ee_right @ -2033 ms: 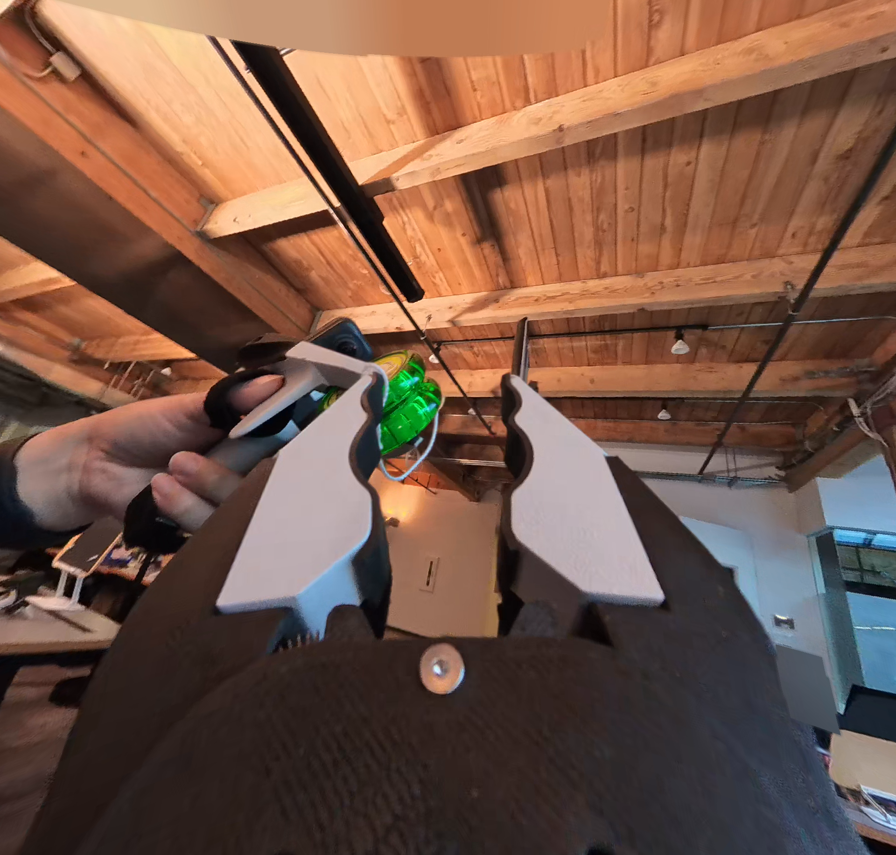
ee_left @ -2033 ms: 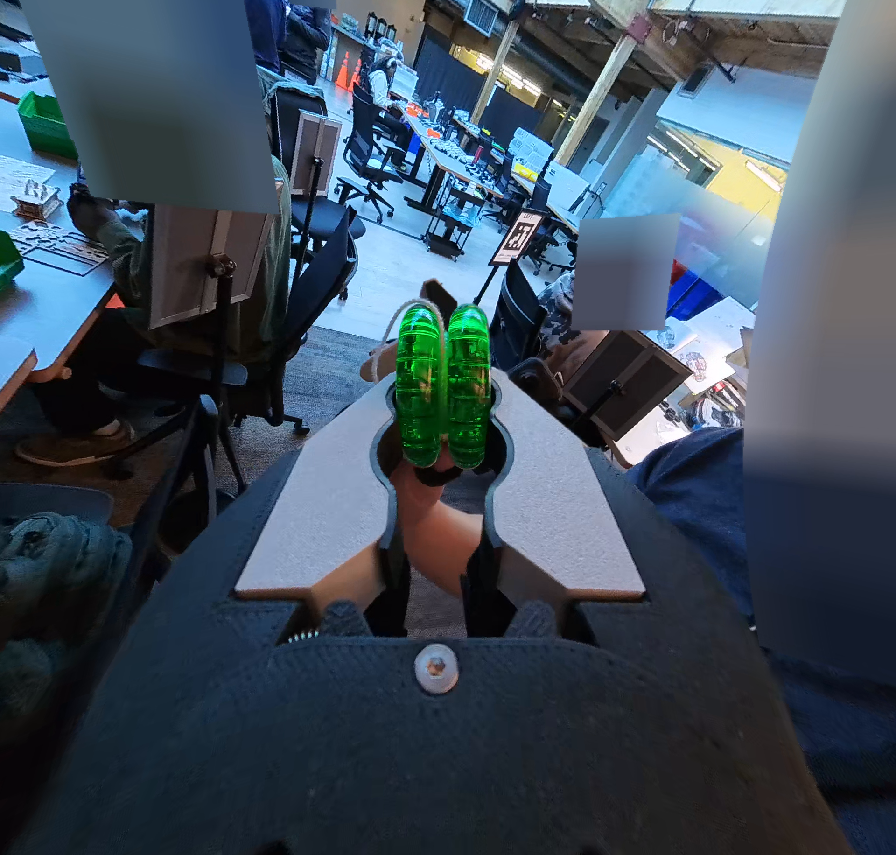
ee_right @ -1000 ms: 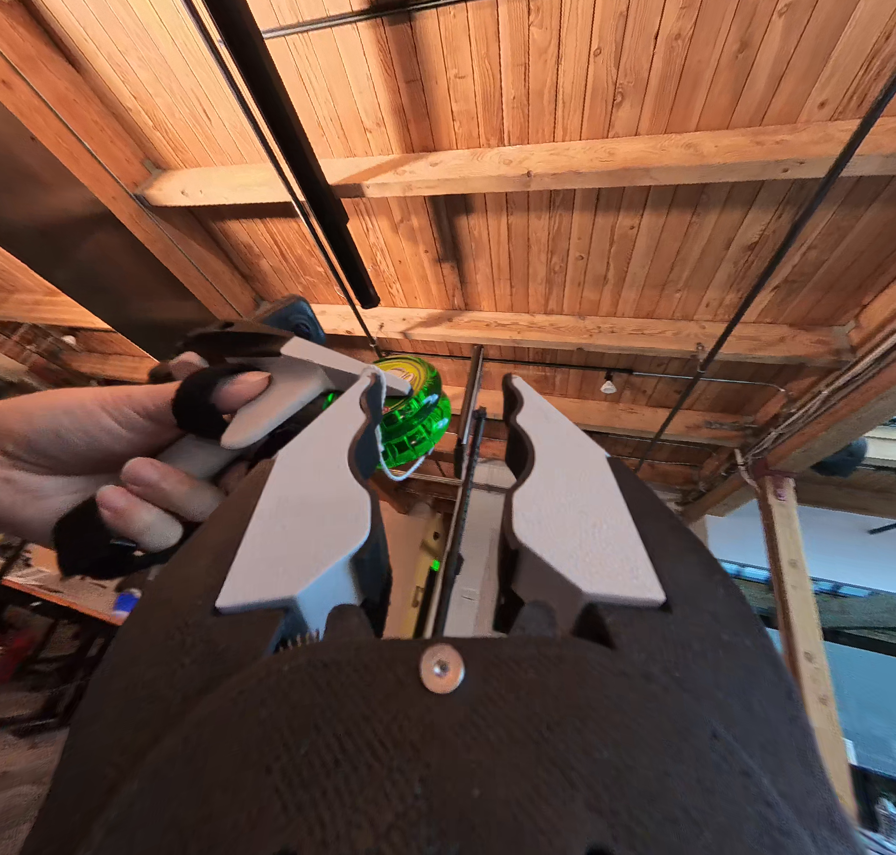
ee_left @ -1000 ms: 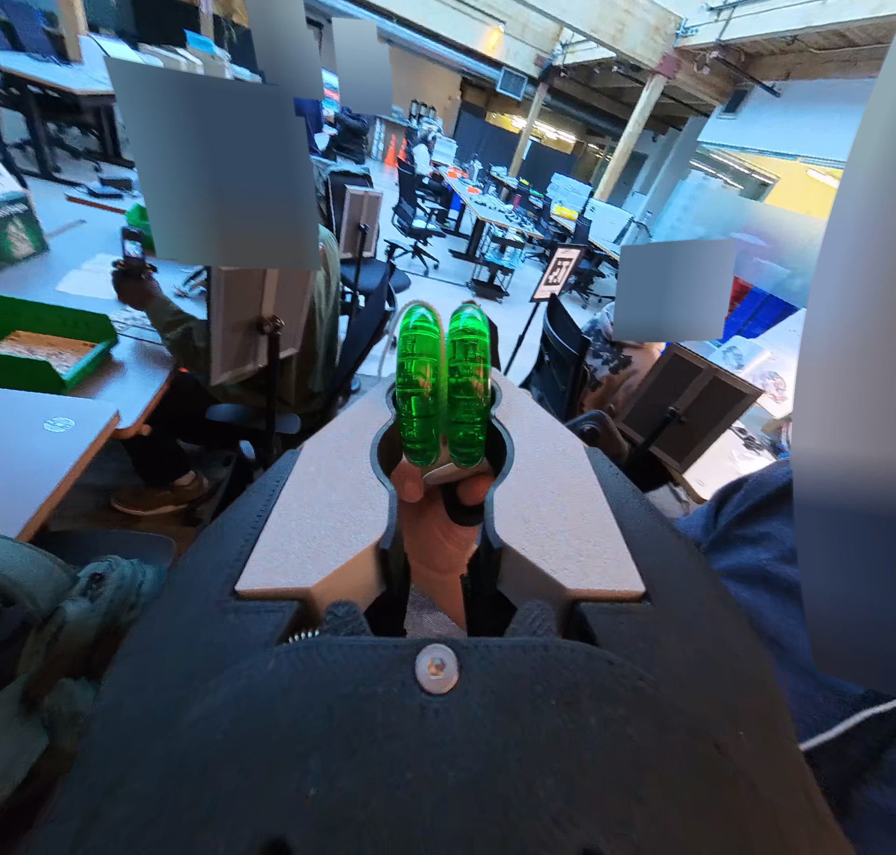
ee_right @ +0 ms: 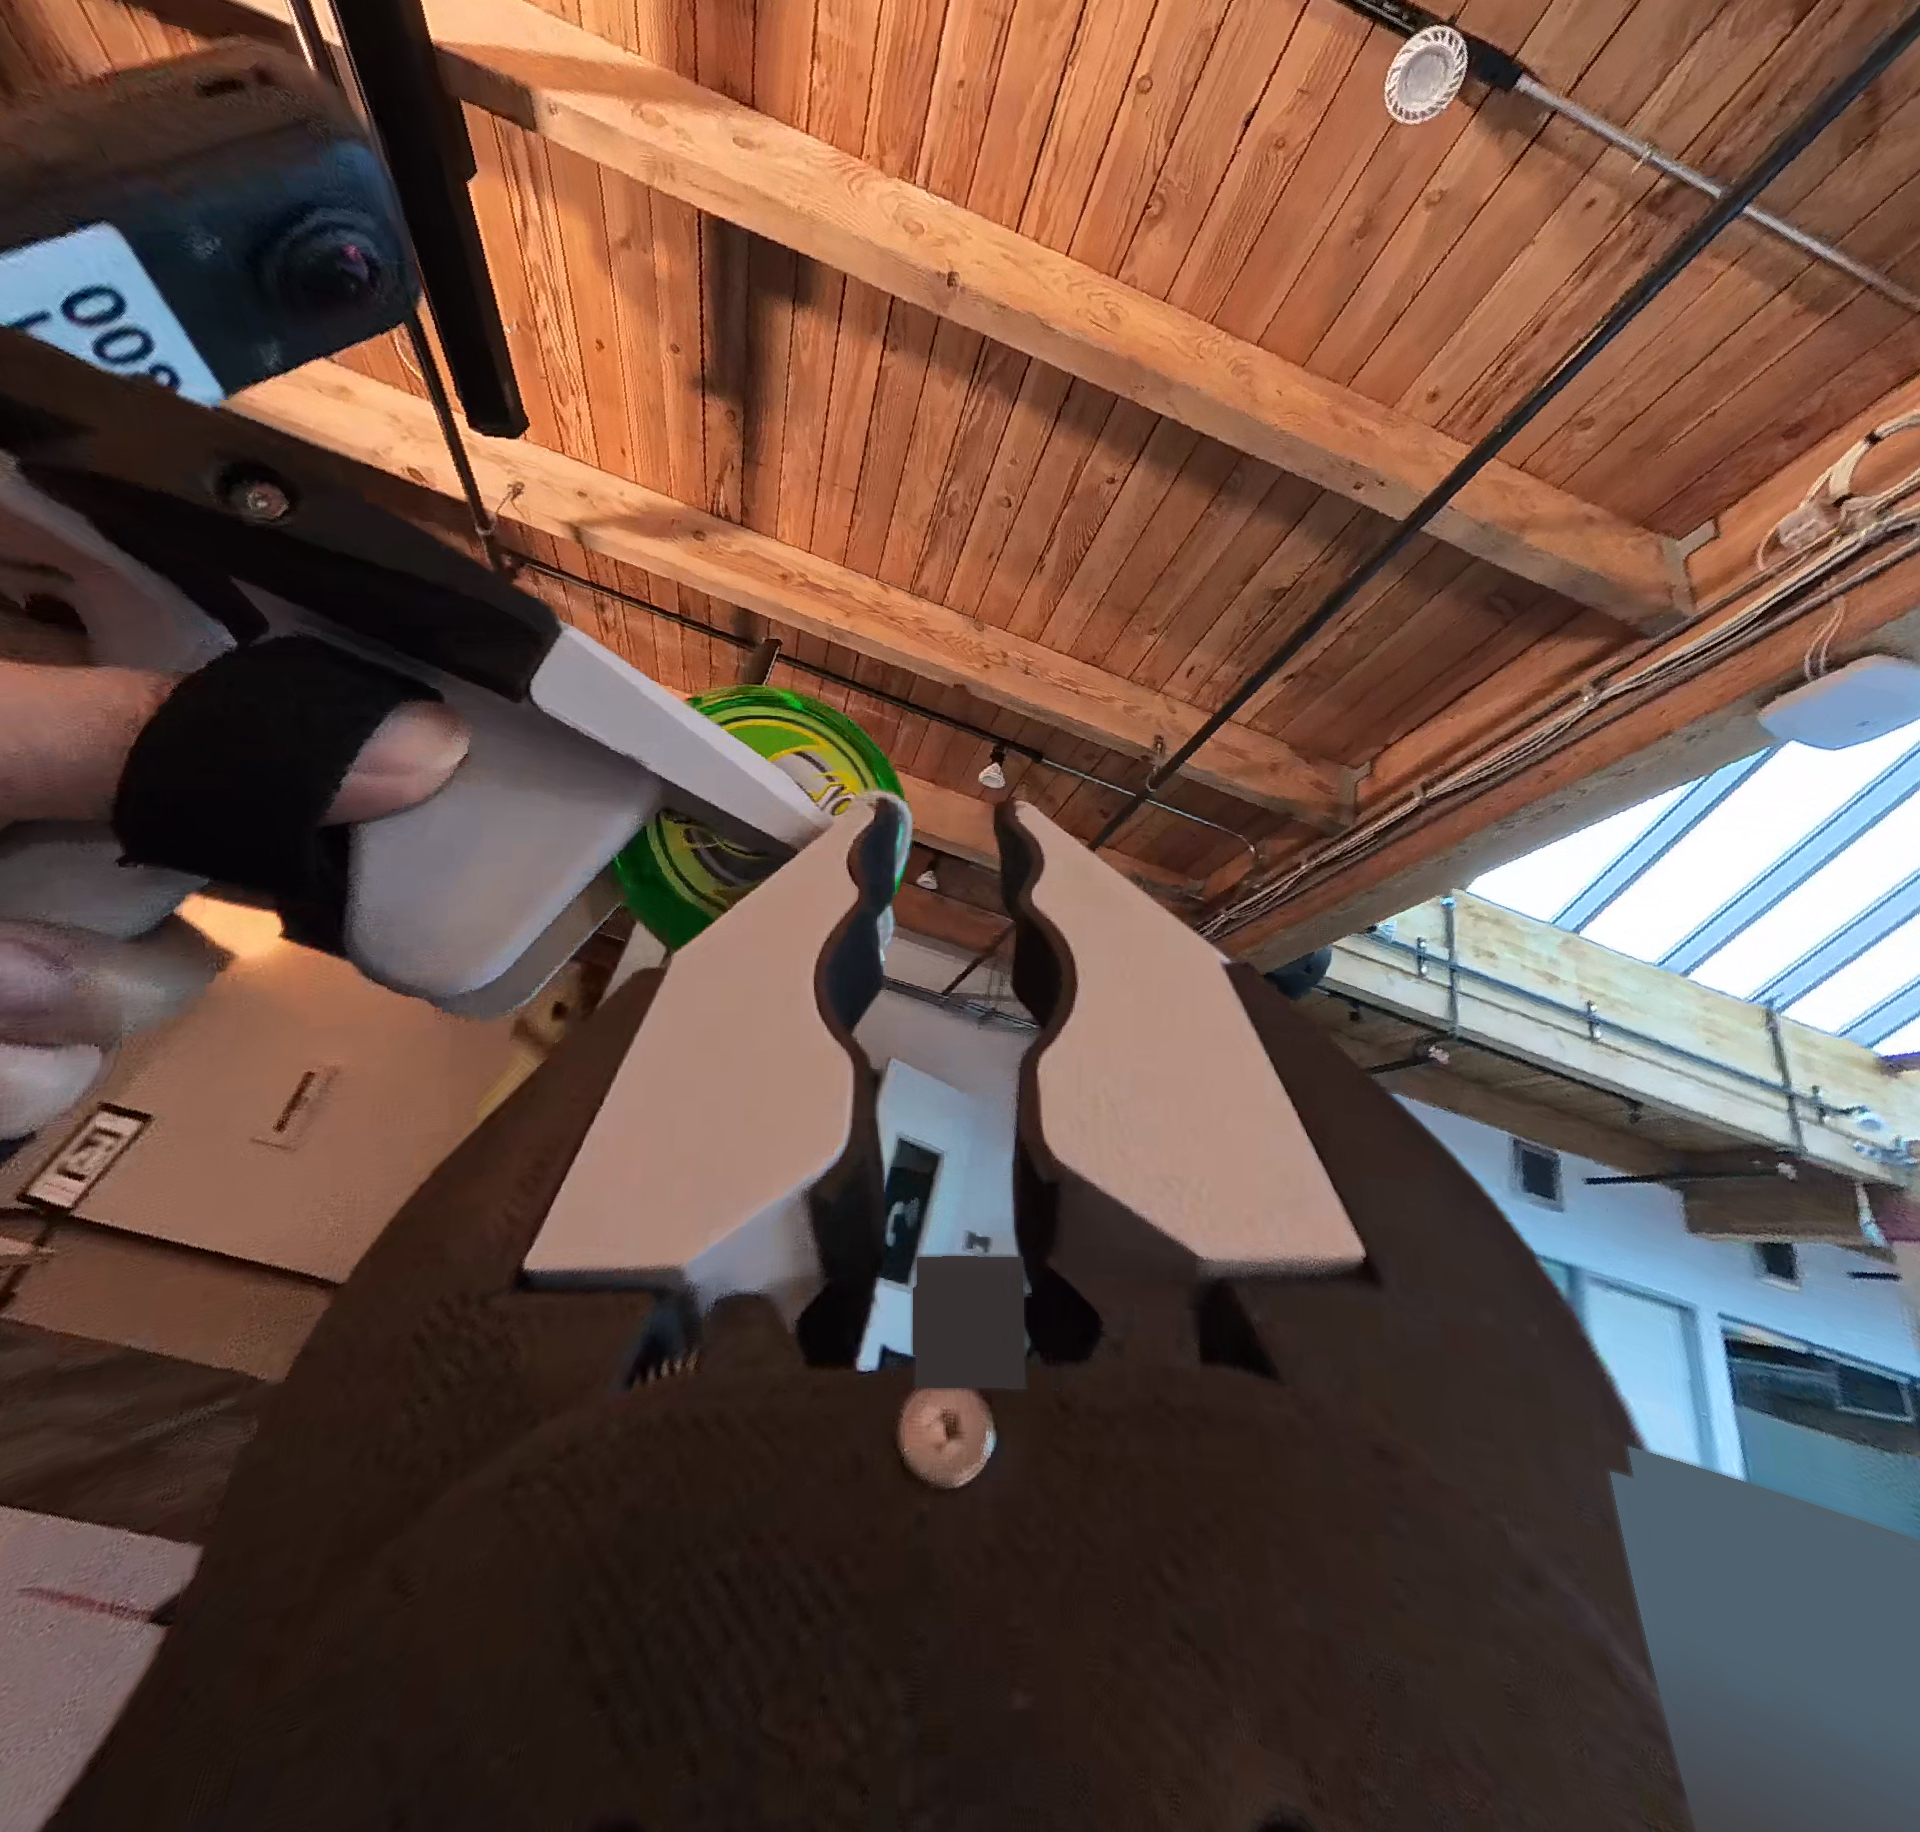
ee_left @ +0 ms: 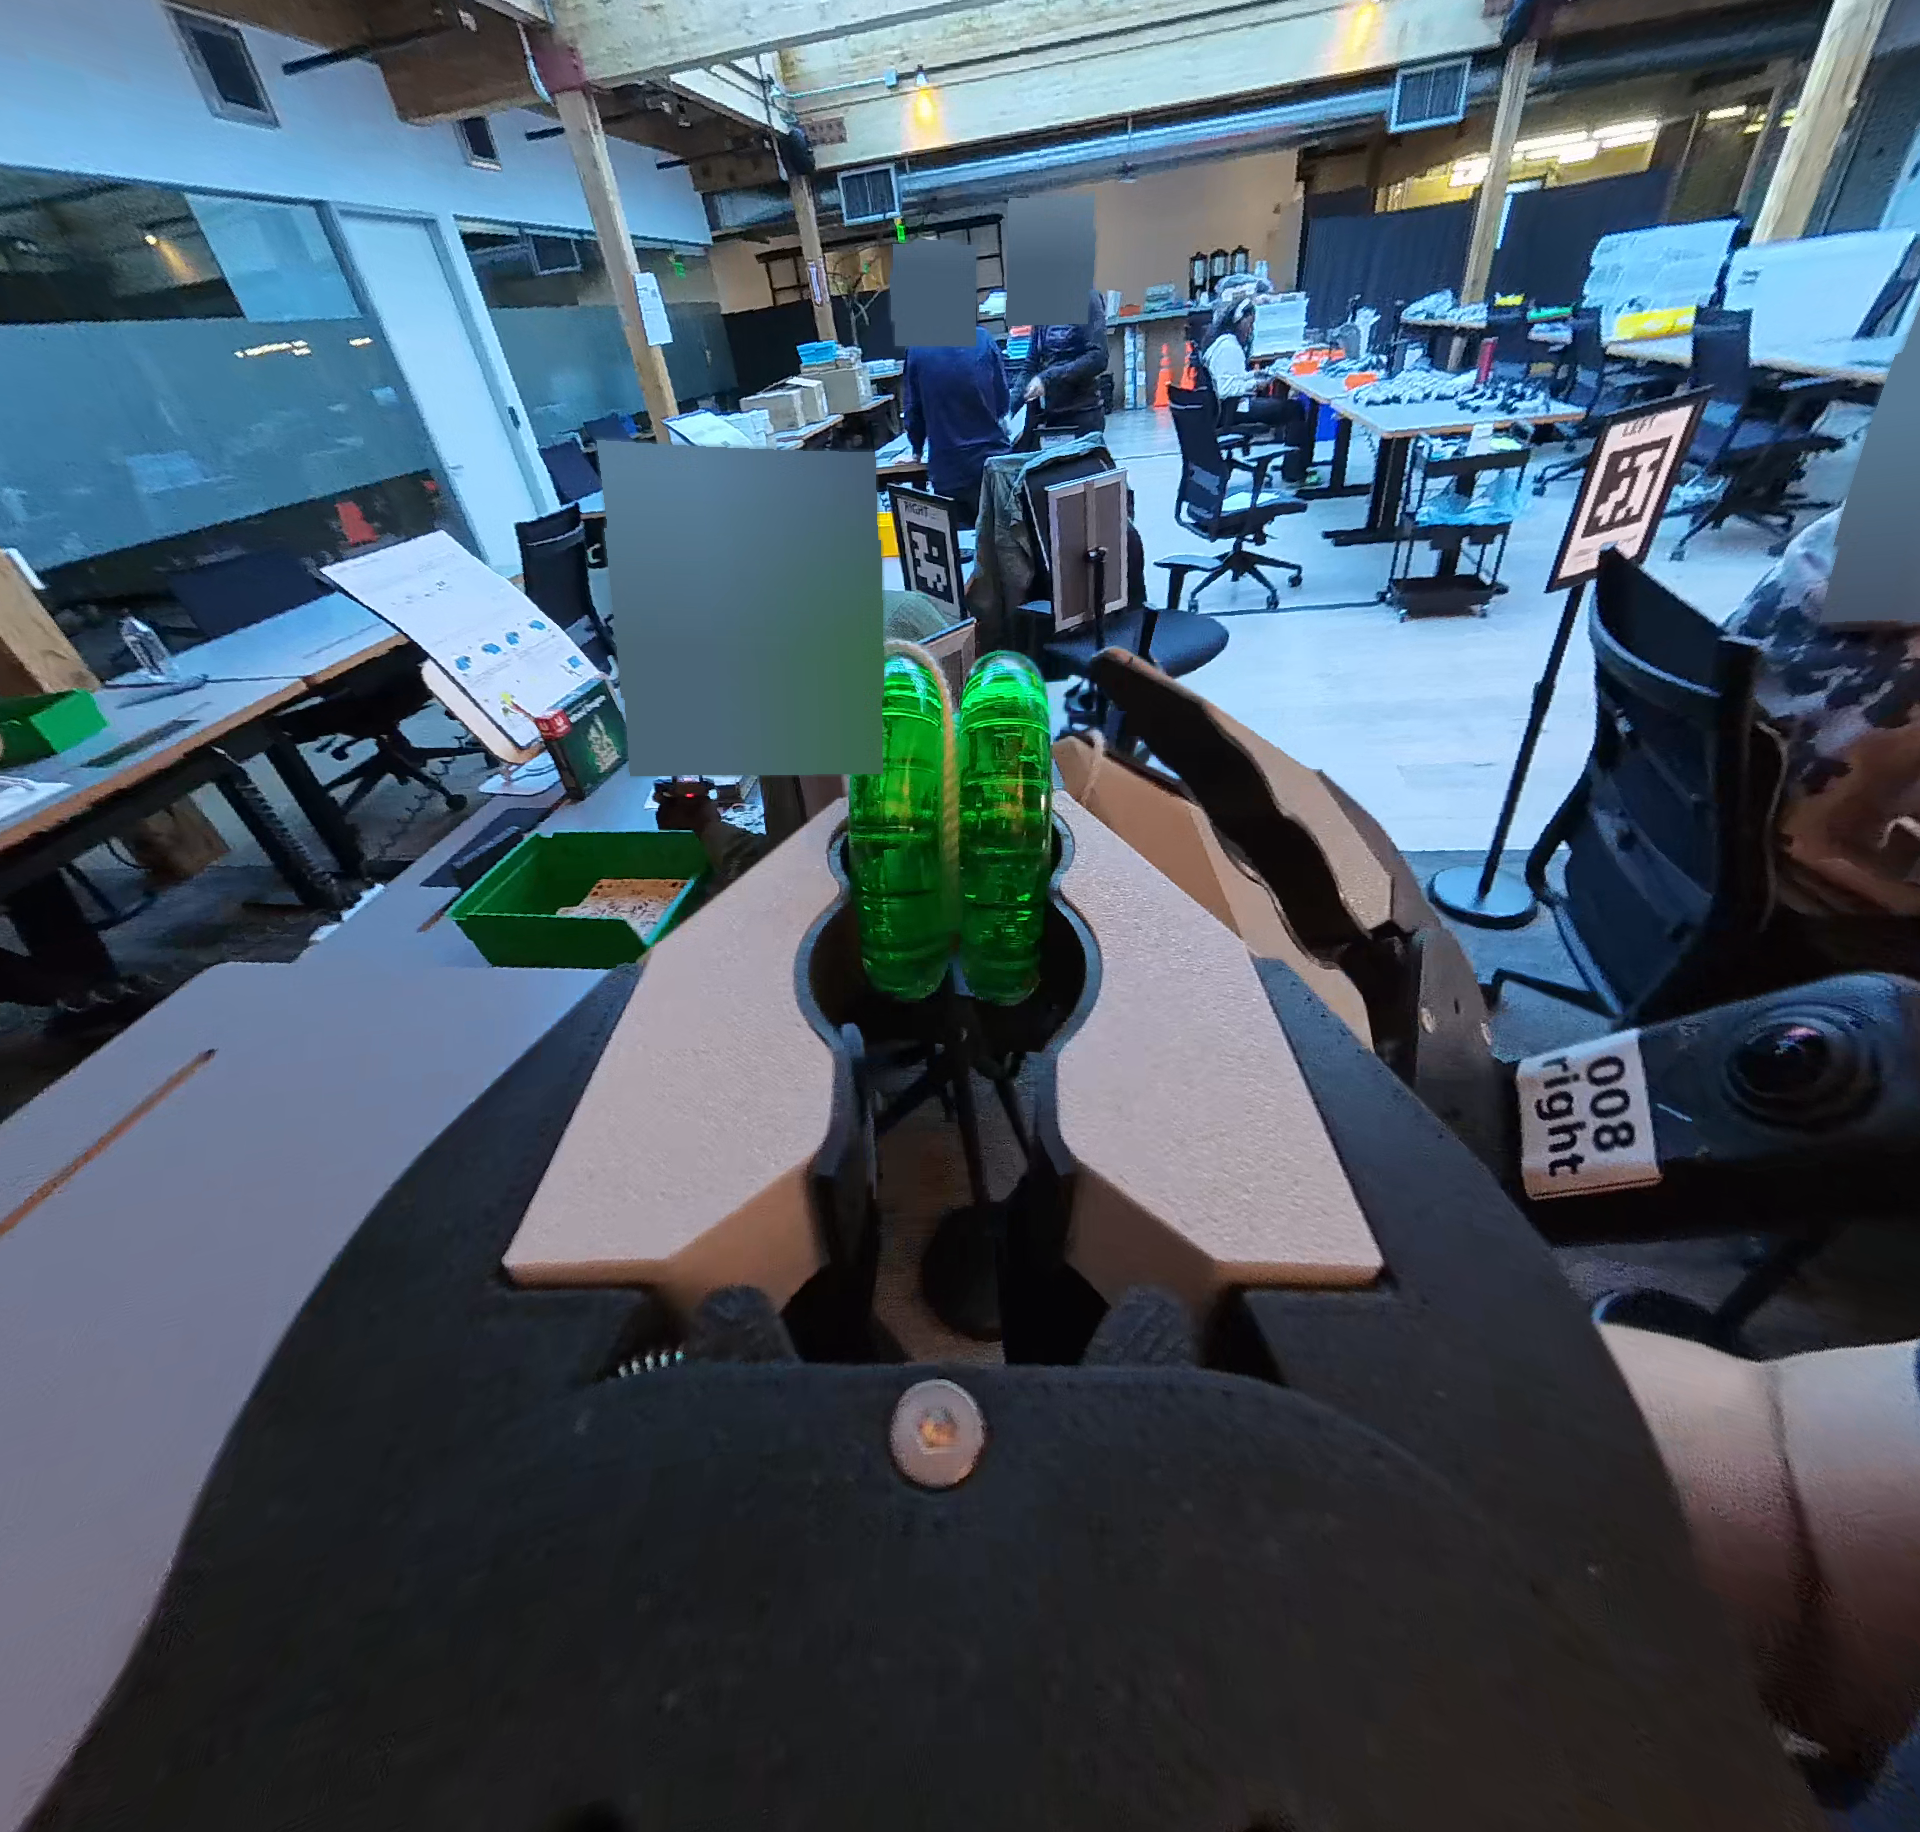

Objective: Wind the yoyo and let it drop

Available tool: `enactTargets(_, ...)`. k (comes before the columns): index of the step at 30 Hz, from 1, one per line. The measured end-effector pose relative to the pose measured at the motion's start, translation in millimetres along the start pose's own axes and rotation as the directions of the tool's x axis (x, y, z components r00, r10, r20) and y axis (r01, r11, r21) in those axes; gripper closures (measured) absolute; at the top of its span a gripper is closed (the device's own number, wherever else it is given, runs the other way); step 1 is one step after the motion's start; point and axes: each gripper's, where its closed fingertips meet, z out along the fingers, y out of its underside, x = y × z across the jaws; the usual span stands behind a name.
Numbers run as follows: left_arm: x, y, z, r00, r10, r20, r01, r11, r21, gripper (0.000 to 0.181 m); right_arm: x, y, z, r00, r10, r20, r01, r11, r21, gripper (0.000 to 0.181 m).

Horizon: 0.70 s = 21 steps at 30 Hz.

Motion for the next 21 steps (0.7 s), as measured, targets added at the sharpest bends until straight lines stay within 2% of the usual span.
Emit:
enactTargets(6, 9.0, -1.2, 0.9, 0.995, 0.098, 0.034, -0.097, 0.995, -0.015, 0.153, 0.2, -2.1, -2.0, 1.000, -0.029, 0.004, 0.029, 0.999, -0.013, 0.167)
enactTargets(11, 8.8, -3.6, -0.5, 0.986, 0.152, 0.063, -0.151, 0.988, -0.024, 0.153, -10.5, -4.0, -3.0, 0.997, -0.036, 0.068, 0.037, 0.999, -0.018, 0.178)
enactTargets(21, -6.6, -3.3, -2.1, 0.998, 0.020, 0.057, -0.019, 1.000, -0.011, 0.153, -19.6, 9.8, 1.3, 0.993, 0.001, 0.118, 0.012, 0.994, -0.108, 0.181)
